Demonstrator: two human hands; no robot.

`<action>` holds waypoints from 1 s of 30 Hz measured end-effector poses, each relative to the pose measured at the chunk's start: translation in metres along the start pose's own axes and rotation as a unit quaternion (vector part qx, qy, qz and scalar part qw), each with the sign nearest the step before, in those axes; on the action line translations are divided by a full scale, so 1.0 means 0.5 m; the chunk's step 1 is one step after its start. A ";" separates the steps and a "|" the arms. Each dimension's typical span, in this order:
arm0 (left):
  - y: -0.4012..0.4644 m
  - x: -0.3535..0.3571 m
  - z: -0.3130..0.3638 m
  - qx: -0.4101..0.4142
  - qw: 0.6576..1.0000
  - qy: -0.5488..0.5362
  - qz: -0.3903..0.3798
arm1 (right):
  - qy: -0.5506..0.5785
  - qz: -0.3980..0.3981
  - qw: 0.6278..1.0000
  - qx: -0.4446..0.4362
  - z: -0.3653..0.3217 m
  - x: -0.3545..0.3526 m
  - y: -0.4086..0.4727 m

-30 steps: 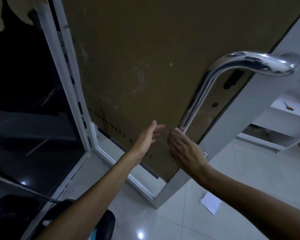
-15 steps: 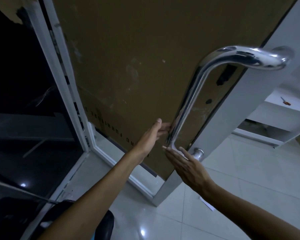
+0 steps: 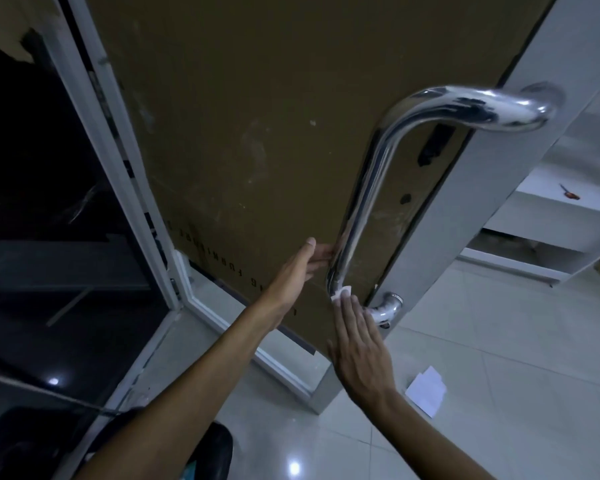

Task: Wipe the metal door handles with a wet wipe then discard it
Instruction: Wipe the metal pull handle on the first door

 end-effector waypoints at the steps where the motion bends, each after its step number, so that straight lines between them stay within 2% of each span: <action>1: 0.000 0.001 0.000 0.000 1.000 0.000 0.002 | 0.028 -0.004 0.999 0.028 -0.002 0.002 0.004; 6: 0.002 0.002 0.006 -0.001 1.000 -0.003 0.008 | 0.192 0.026 0.972 0.132 -0.004 -0.015 0.040; 9: -0.002 0.002 0.009 -0.002 1.000 -0.003 0.013 | 0.331 0.059 0.927 0.165 0.027 -0.035 0.066; 13: -0.007 0.005 0.011 -0.001 1.000 -0.007 0.017 | 0.555 0.086 0.802 0.204 0.075 -0.039 0.084; 15: -0.008 0.004 0.013 -0.002 1.000 -0.009 0.019 | 0.601 0.071 0.758 0.245 0.096 -0.029 0.089; 17: -0.007 0.002 0.015 -0.003 1.000 -0.009 0.020 | 0.664 0.099 0.686 0.282 0.116 -0.036 0.098; 19: -0.007 -0.002 0.016 -0.003 1.000 -0.008 0.022 | 0.735 0.130 0.612 0.260 0.126 -0.056 0.120; 20: -0.007 -0.004 0.019 0.001 1.000 -0.008 0.025 | 0.757 0.136 0.595 0.235 0.128 -0.069 0.132; 22: -0.005 -0.009 0.026 0.015 0.999 -0.007 0.028 | 0.767 0.139 0.594 0.200 0.127 -0.087 0.143; 26: -0.002 -0.011 0.028 0.026 0.999 -0.006 0.027 | 0.694 0.145 0.680 0.187 0.117 -0.062 0.113; 29: 0.004 -0.010 0.029 0.027 0.999 -0.009 0.026 | 0.670 0.169 0.696 0.195 0.081 -0.042 0.077; 30: 0.006 -0.011 0.030 0.026 0.999 -0.011 0.027 | 0.649 0.174 0.713 0.201 0.070 -0.039 0.071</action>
Point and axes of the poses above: each hand's wrist, its own y-axis towards the middle knuckle, its own x-axis out of the palm, z = x × y, the point moved 10 cm from there along y, towards the middle knuckle, and after that the axes turned 14 degrees about -x, right-handed, at the moved point
